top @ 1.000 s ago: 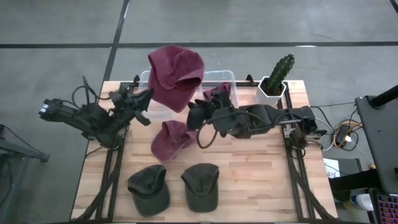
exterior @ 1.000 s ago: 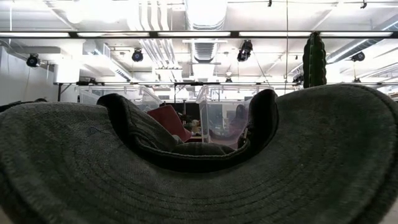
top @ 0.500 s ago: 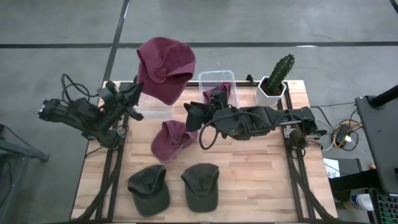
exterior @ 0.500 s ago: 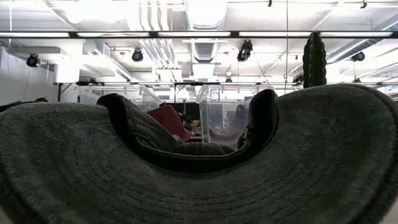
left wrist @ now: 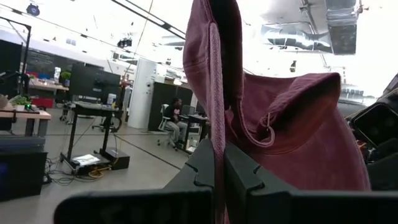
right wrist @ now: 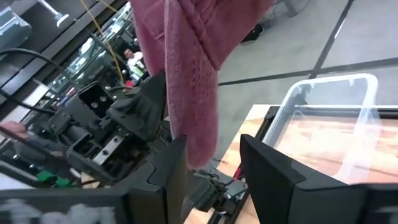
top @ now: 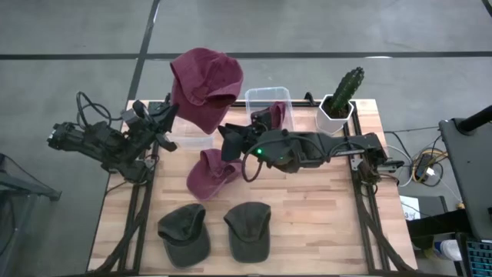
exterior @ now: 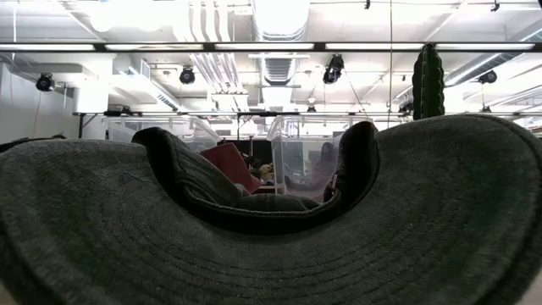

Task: Pick & Place hat
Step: Put the right red cap into the right transparent bin

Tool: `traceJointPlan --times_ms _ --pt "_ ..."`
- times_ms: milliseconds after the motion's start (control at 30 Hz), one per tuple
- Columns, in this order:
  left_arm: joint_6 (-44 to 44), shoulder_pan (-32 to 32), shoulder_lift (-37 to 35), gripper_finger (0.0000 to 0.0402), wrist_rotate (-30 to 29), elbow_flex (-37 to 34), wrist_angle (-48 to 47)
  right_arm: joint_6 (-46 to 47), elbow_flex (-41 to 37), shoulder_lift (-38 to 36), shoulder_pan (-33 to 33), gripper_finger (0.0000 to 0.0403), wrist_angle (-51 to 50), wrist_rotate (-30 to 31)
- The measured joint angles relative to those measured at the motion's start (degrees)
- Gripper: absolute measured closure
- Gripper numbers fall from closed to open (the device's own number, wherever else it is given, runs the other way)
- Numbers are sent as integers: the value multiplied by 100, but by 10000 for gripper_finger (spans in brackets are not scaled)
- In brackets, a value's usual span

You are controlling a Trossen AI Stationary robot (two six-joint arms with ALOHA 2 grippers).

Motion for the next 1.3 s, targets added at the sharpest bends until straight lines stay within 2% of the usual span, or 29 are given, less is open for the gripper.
traceJointPlan --times_ms 267,967,1100,1233,1300 --pt "376 4 -4 395 -153 -7 -34 56 0 0 33 262 21 -331" --pt "-158 4 -26 396 121 -7 -90 -168 2 0 -171 269 22 -28" --pt "-212 4 -18 396 134 -9 -163 -265 2 0 -239 297 23 -70" --pt "-209 4 -6 394 214 -11 -176 -382 4 -2 -288 362 2 -227" --pt "-209 4 -17 386 505 -11 -145 -435 4 -11 -300 382 1 -248"
